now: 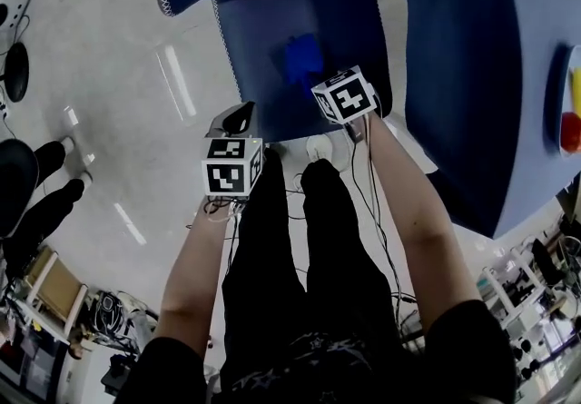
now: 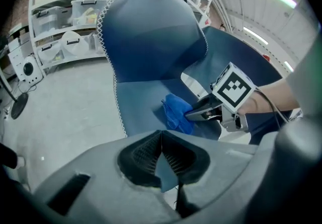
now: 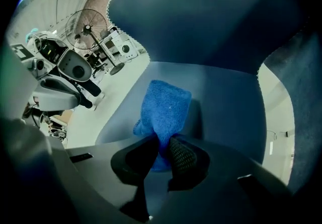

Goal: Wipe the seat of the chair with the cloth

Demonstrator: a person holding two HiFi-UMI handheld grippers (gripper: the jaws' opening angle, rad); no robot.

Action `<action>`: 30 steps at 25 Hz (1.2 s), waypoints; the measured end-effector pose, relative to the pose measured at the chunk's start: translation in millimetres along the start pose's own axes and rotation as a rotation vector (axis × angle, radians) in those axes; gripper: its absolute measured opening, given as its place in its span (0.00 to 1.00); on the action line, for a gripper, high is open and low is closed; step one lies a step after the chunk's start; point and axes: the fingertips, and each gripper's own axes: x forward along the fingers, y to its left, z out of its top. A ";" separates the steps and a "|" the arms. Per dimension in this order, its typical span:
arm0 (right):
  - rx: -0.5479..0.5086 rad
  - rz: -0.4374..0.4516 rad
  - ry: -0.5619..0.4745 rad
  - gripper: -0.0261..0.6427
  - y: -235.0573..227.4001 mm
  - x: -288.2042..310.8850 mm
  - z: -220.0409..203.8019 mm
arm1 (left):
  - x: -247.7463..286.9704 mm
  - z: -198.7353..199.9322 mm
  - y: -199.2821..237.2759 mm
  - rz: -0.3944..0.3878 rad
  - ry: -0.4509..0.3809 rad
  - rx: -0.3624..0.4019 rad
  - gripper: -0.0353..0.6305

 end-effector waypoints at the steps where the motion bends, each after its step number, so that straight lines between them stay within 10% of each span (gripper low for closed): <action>1: 0.006 -0.009 0.003 0.12 -8.7 -3.1 -4.8 | 2.2 2.2 -6.1 -0.004 0.000 0.006 0.08; 15: 0.144 -0.123 -0.011 0.12 -132.1 -52.3 -66.1 | 32.0 11.7 -78.4 0.013 0.002 0.037 0.08; 30: 0.141 -0.140 -0.020 0.12 -144.1 -82.0 -83.0 | 9.2 -9.2 -106.0 0.087 -0.018 -0.034 0.08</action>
